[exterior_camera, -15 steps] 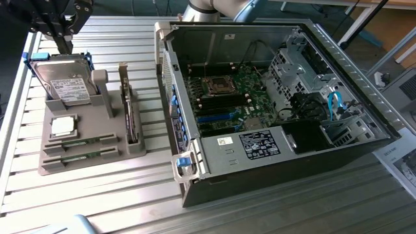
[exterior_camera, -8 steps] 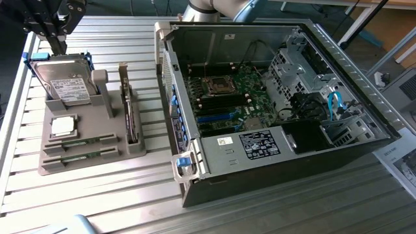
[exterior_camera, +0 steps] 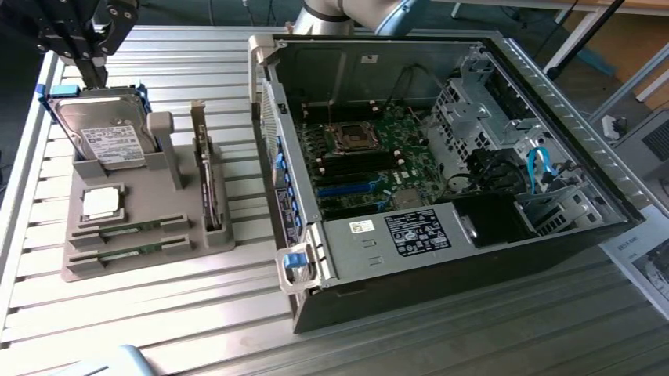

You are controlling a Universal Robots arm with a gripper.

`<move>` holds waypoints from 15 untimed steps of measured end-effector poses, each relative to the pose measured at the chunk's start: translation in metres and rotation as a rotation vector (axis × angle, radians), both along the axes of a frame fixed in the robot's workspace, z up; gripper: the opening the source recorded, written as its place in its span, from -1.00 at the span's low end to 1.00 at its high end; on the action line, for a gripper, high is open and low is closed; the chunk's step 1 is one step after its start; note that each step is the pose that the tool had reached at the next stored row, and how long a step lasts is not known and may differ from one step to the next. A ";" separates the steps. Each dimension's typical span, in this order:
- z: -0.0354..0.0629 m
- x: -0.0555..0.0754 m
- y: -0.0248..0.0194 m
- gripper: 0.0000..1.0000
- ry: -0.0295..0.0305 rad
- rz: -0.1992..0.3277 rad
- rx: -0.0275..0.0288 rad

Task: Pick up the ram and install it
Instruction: 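Reach for the ram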

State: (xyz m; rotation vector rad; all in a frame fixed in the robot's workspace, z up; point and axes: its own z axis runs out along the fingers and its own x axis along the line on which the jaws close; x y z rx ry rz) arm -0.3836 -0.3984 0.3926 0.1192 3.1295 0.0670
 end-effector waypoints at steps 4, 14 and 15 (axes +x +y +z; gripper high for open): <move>0.0000 0.001 0.0000 -0.80 0.0076 0.000 0.0000; 0.0000 0.003 -0.0001 -0.80 0.0297 0.000 0.0014; 0.0000 0.003 -0.0001 -0.80 0.0297 0.000 0.0014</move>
